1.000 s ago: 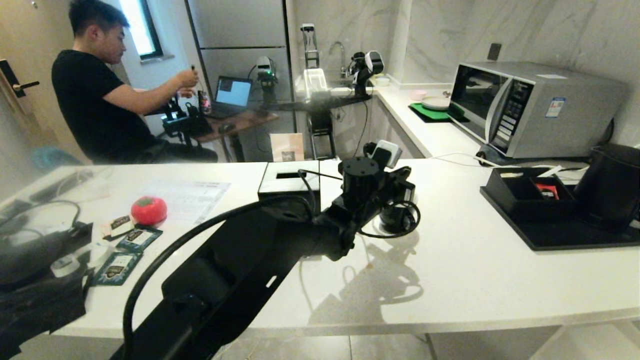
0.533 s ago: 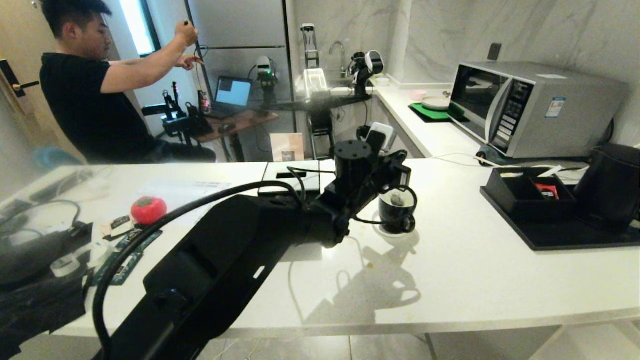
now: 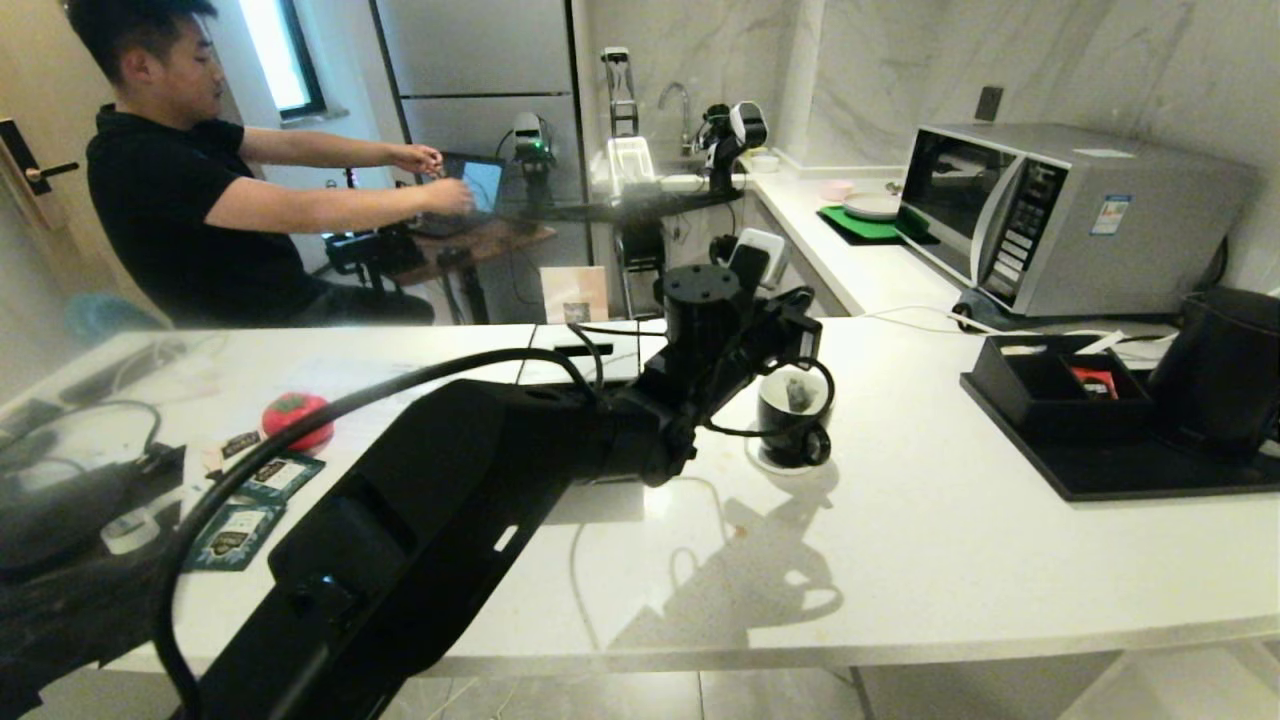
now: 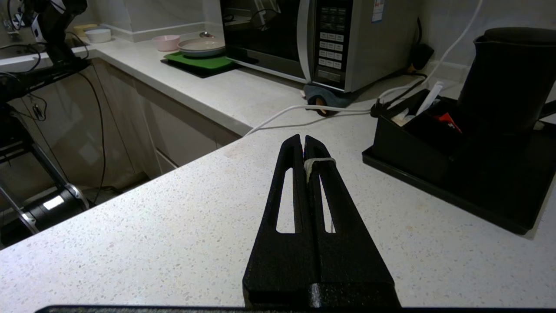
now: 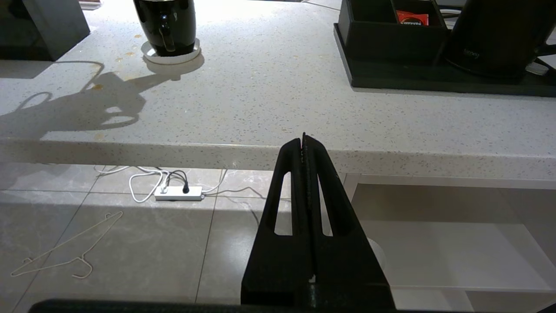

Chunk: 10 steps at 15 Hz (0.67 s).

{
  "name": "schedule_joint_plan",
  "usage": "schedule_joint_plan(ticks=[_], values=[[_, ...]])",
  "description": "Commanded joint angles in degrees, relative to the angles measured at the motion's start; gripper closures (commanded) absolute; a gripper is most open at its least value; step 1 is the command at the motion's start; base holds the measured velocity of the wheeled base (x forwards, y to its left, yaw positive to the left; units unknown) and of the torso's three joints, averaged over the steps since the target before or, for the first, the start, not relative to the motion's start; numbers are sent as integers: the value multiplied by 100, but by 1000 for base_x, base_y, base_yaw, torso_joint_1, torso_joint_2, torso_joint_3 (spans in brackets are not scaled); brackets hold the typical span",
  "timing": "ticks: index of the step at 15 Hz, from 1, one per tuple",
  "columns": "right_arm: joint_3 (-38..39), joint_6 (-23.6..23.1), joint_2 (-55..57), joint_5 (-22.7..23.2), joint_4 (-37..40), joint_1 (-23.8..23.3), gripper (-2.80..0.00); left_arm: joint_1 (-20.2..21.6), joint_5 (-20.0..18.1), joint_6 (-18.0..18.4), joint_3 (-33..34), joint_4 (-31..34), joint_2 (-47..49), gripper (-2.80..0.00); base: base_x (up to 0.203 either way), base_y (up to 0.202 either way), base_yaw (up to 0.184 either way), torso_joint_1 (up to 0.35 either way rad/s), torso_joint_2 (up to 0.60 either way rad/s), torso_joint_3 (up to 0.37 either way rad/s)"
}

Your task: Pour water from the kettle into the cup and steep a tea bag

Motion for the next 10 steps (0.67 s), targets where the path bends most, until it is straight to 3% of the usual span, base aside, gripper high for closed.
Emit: schedule_joint_plan(ticks=[1,10], values=[[0,-4,0,2,3,0,0,0,-5,6,0,-30,17,0,0,0,0,0,0,0],[0,-3,0,2,-2,0,0,-91,-5,56,9,-100,350,0,0,0,0,0,0,0]])
